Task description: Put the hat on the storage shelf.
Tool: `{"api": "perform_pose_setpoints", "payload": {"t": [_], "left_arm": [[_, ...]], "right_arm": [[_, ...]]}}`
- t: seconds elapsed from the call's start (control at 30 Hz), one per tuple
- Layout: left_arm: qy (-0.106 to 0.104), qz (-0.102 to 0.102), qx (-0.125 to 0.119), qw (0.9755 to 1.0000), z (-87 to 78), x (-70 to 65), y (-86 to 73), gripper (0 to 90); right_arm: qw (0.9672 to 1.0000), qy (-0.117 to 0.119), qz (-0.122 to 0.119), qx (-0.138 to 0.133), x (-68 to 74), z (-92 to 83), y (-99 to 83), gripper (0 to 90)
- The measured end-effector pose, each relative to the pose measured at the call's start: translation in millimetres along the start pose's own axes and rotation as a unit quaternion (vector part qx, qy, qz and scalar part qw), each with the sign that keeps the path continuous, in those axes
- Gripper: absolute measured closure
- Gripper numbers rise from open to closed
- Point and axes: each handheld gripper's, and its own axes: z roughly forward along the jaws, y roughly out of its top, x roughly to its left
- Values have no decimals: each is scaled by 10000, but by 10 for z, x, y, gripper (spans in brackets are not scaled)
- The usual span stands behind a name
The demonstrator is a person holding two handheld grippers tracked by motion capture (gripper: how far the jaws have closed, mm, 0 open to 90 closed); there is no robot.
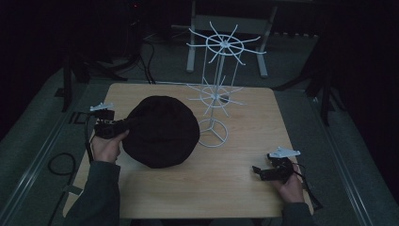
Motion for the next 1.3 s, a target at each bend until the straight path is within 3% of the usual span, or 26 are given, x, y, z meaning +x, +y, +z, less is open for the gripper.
{"api": "perform_pose_setpoints", "payload": {"t": [0.6, 0.8, 1.3], "left_arm": [[-380, -239, -263, 9986, -127, 30, 96, 788], [-603, -374, -334, 9969, -139, 37, 126, 787], [-749, -445, -501, 9949, -203, 6, 269, 786]], "right_arm": [[10000, -2, -4, -7, 0, 1, 0, 115], [10000, -3, -6, -8, -1, 1, 0, 115], [10000, -6, -12, -12, -2, 1, 1, 115]]}}
